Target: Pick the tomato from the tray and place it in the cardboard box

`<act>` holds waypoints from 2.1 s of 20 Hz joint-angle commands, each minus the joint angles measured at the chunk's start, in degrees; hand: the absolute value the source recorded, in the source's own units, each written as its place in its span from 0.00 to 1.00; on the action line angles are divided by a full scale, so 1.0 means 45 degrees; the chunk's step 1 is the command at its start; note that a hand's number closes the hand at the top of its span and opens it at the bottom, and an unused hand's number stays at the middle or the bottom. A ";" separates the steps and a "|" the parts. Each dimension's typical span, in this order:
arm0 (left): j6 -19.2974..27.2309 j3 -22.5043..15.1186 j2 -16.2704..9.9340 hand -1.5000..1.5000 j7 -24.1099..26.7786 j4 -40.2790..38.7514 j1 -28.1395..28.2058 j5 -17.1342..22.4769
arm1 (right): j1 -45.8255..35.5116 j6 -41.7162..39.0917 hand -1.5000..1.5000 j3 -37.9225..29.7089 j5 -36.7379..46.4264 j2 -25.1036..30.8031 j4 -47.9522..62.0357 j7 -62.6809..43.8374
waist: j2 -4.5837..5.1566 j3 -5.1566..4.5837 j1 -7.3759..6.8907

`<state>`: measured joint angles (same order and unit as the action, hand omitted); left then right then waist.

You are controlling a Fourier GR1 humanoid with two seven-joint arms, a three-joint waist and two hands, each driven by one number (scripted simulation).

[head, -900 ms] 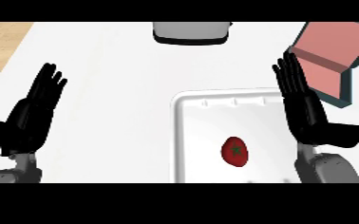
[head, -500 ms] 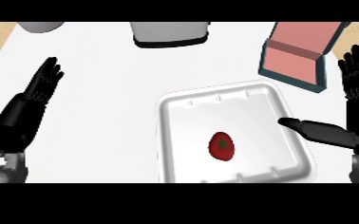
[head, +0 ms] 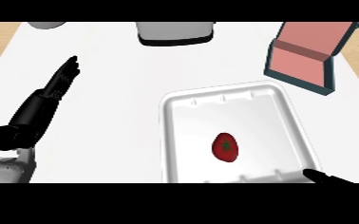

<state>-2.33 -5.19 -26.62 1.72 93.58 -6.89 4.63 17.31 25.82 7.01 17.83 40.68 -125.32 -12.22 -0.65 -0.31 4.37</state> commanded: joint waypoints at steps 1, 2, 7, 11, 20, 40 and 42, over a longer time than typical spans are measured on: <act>0.0032 -0.0493 0.0504 0.50 0.0535 -0.0473 -0.0081 -0.0420 | 0.1580 -0.0848 0.00 0.0185 0.2041 0.1367 -0.2402 -0.1693 | 0.0060 -0.0001 -0.0268; -0.0234 -0.0245 0.0300 0.50 0.0652 -0.0722 -0.0628 -0.0310 | 0.1006 -0.1406 0.00 0.0057 0.2180 0.1634 -0.2570 -0.2734 | 0.0125 0.0005 -0.0521; -0.0209 -0.0604 0.0578 0.50 0.0635 -0.0668 -0.0618 -0.0513 | 0.1191 -0.4044 0.00 0.1300 0.2758 0.3147 -0.3308 -0.5557 | 0.0195 -0.0033 -0.0846; -0.0448 -0.0563 0.0479 0.50 0.0716 -0.0968 -0.0919 -0.0575 | -0.0020 -0.5667 0.00 0.2630 0.2741 0.3792 -0.4210 -0.8167 | 0.0201 -0.0042 -0.1075; -0.0515 -0.1059 0.1024 0.50 0.0557 -0.1145 -0.1364 -0.0863 | -0.4931 -0.8667 0.00 0.6287 0.2273 0.1867 -0.3219 -1.3859 | 0.0211 -0.0037 -0.1560; -0.0618 -0.0406 0.1002 0.50 0.0631 -0.1538 -0.1535 -0.0988 | -0.8533 -0.9786 0.00 0.8802 0.4475 -0.4123 0.2428 -1.6218 | 0.0120 0.0026 -0.1060; -0.0174 -0.0779 0.1413 0.50 0.0759 -0.1488 -0.1173 -0.1457 | -0.8349 -0.9930 0.00 0.9105 0.4633 -0.4446 0.2769 -1.6139 | 0.0112 0.0032 -0.1032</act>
<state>-4.65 -7.59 -21.85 4.68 87.11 -12.96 -0.15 -18.62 -13.12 45.49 36.40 25.73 -115.85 -70.94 -0.14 -0.22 -0.62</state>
